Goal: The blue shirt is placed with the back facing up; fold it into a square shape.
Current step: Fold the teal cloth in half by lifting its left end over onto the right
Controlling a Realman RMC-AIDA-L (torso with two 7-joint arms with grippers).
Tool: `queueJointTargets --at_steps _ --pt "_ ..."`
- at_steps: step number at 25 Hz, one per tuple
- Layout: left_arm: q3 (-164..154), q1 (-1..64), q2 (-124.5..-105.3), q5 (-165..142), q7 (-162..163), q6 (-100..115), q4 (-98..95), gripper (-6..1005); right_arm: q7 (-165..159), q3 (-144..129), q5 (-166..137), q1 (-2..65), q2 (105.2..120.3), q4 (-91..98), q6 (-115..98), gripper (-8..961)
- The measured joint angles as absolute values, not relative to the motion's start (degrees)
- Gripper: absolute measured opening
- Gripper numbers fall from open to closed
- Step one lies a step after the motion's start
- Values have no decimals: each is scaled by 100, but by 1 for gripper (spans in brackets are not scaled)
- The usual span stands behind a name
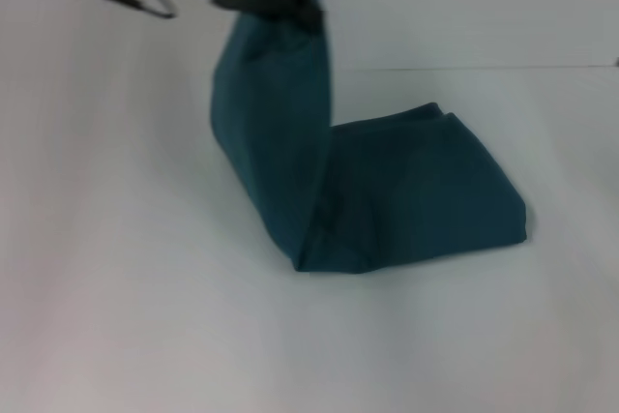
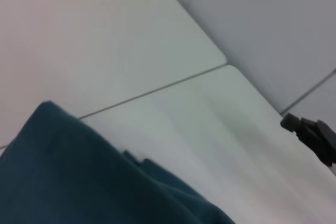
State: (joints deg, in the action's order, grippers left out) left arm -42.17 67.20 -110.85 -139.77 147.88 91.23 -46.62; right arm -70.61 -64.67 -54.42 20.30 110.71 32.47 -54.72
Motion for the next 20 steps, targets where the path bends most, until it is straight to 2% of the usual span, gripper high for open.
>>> queueJointTargets --at_steps 7,14,16,20 --pt "-4781 7288 -11642 -14017 14987 8452 -4519 44 -7267 -5516 -6148 1954 11051 3264 -5962 6" --pt "-5336 7433 -12299 -14040 15207 7399 -4287 43 -7342 -5194 -6396 1934 11058 3275 -6199 7" --pt "-5478 7437 -12383 -14015 15241 7166 -4235 44 -7343 -5160 -6439 1930 11061 3282 -6203 7" --pt "-5727 7504 -12422 -13802 15217 6681 -3750 44 -7339 -5124 -6464 1928 11067 3318 -6166 8"
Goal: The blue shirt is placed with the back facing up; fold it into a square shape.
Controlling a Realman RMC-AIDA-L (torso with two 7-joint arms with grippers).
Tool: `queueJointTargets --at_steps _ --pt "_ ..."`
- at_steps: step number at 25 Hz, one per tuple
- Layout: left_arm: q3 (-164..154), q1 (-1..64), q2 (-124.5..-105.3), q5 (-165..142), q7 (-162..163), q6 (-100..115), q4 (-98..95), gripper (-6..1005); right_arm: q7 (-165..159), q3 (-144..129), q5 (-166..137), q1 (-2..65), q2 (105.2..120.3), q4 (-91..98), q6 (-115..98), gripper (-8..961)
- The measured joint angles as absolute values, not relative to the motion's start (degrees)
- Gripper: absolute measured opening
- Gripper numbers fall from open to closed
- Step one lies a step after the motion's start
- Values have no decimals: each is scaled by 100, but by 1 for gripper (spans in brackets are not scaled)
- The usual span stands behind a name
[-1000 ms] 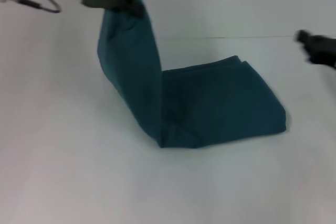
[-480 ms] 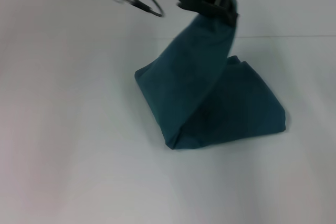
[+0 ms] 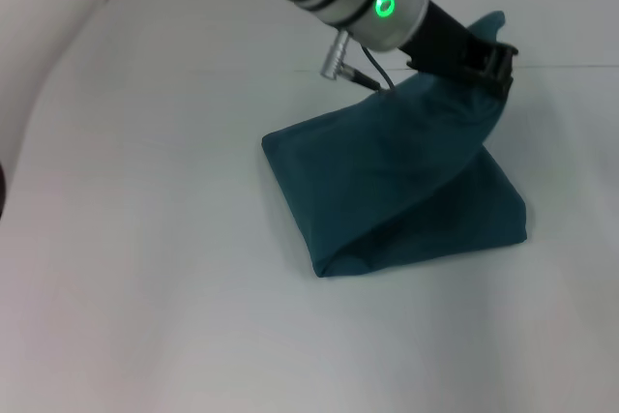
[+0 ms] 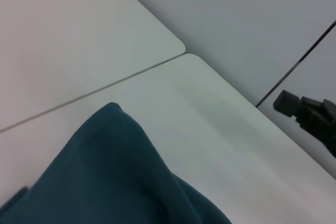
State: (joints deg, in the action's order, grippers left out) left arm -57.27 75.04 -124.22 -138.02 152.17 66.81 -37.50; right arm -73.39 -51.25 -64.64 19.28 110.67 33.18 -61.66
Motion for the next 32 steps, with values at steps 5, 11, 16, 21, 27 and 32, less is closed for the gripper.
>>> queueJointTargets --at_steps 5,11,16,21,27,32 --pt "-5990 7388 -12460 -13188 14821 6402 -3497 84 -7337 -4998 -6481 1891 11074 3373 -6075 9" --pt "-5993 7218 -12412 -13001 14813 6360 -3580 258 -7413 -4758 -6733 1813 11125 3578 -6070 10" --pt "-5931 6772 -12371 -12994 14811 6457 -4242 371 -7525 -4595 -7001 1772 11205 3838 -6094 10" --pt "-5448 6099 -12095 -12984 14843 6791 -4745 557 -7642 -4611 -7419 1767 11324 4170 -6139 11" --pt "-4887 5384 -11603 -12891 14766 7175 -4403 766 -8230 -4584 -8370 1865 11538 4930 -6188 12" --pt "-4687 5183 -11302 -13055 14912 7208 -3588 874 -8602 -4623 -8857 1895 11708 5625 -6222 13"
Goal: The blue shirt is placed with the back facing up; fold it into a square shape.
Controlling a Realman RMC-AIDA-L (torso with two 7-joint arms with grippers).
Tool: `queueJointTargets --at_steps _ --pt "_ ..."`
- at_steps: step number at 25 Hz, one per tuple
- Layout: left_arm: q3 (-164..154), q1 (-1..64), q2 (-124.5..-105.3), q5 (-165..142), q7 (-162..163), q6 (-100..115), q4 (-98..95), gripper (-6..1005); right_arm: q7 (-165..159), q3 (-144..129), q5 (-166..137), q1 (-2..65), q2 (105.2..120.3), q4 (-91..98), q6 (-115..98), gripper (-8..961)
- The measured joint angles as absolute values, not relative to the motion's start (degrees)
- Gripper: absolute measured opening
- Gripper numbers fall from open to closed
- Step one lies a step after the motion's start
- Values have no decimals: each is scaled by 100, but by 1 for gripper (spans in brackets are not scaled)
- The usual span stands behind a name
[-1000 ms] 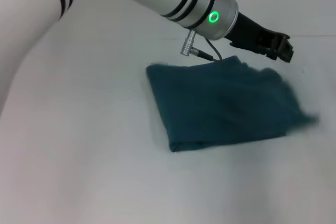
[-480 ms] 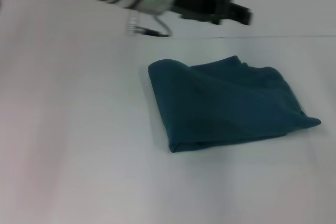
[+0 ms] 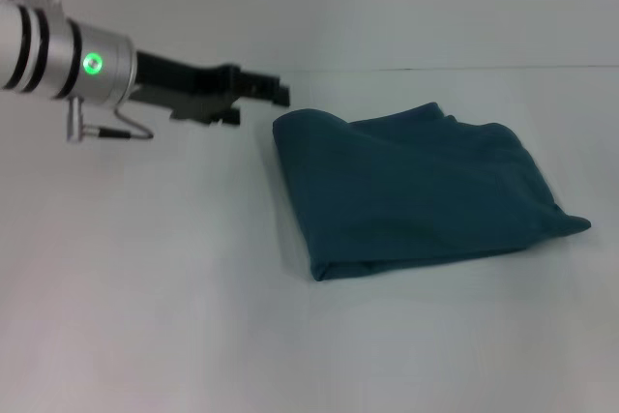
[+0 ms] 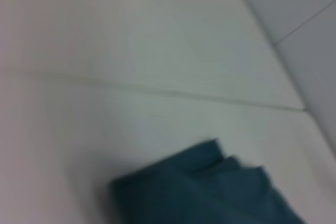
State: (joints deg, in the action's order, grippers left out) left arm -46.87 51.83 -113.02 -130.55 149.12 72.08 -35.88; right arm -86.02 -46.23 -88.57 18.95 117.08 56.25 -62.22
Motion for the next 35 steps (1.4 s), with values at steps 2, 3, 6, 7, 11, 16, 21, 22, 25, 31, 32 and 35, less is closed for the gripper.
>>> queueJointTargets --at_steps 2,3,6,7,11,16,21,22,25,31,32,35 --pt "-4676 5183 -11285 -13331 15090 7212 -3490 904 -8733 -4635 -9253 1896 11762 5940 -6308 13" --pt "-4672 5184 -11301 -13572 15234 7219 -3461 904 -8832 -4633 -9516 1896 11785 6119 -6393 13" --pt "-4668 5187 -11341 -13692 15291 7234 -3343 904 -9149 -4629 -10244 1898 11802 6517 -6716 14" --pt "-4668 5194 -11366 -13690 15292 7229 -3264 904 -9193 -4631 -10386 1898 11803 6567 -6836 14" --pt "-4665 5270 -11466 -13681 15325 7131 -2916 904 -9254 -4604 -10931 1899 11811 6735 -7446 14" --pt "-4789 5357 -11669 -13724 15564 6794 -2732 903 -9357 -4573 -11364 1866 11813 6792 -7854 50" --pt "-4798 5554 -11879 -13677 15577 6754 -2577 903 -9301 -4351 -11525 1813 11821 6788 -7955 225" --pt "-4798 5554 -11879 -13677 15577 6754 -2577 903 -9292 -4306 -11535 1802 11824 6794 -7978 273" --pt "-4794 5612 -12037 -13681 15598 6697 -2535 903 -9208 -4121 -11540 1768 11864 6857 -8071 418" --pt "-4799 5625 -12153 -13731 15681 6497 -2504 904 -9034 -3952 -11544 1738 11953 6969 -8180 563" --pt "-4799 5608 -12158 -13732 15699 6466 -2501 904 -9004 -3949 -11545 1732 11955 6969 -8183 583" --pt "-4799 5560 -12163 -13727 15711 6434 -2499 901 -8955 -3933 -11547 1723 11956 6961 -8173 641"
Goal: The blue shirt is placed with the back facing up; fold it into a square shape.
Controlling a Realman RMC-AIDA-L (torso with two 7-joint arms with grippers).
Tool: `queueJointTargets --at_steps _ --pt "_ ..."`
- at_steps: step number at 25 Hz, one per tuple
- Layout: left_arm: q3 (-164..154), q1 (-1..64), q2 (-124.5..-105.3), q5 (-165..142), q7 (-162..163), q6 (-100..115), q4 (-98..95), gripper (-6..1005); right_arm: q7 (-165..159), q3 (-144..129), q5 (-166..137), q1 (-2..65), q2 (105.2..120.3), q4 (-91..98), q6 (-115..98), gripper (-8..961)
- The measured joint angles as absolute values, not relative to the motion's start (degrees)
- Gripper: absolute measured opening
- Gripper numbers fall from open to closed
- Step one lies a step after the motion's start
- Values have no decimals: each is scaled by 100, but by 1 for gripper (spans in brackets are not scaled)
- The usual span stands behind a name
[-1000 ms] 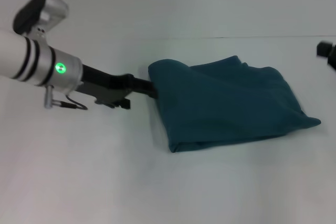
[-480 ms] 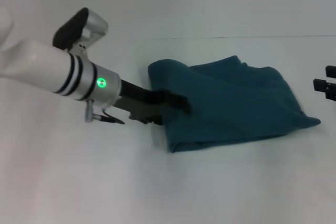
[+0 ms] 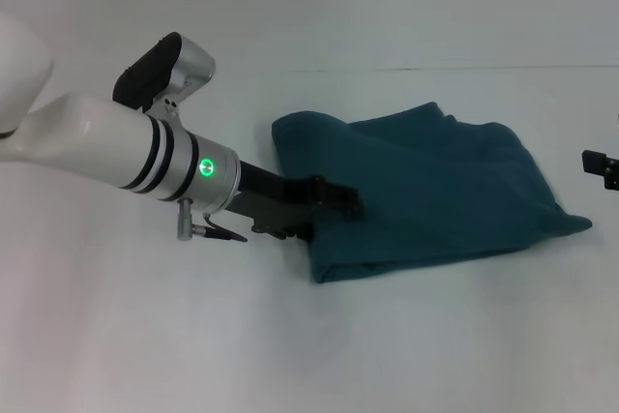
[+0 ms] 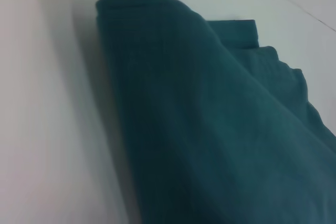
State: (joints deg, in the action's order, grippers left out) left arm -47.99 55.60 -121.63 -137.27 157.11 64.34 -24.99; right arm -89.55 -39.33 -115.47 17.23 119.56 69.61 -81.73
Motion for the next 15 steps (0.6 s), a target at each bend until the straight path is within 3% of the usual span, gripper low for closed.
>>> queueJointTargets --at_steps 5,15 --pt "-4742 5429 -12183 -13640 15610 6397 -2547 896 -8915 -3887 -11549 1704 11963 6960 -8165 778" --pt "-4804 5481 -12277 -13690 15513 6363 -2539 511 -8836 -3832 -11498 1668 11977 6940 -8169 767"
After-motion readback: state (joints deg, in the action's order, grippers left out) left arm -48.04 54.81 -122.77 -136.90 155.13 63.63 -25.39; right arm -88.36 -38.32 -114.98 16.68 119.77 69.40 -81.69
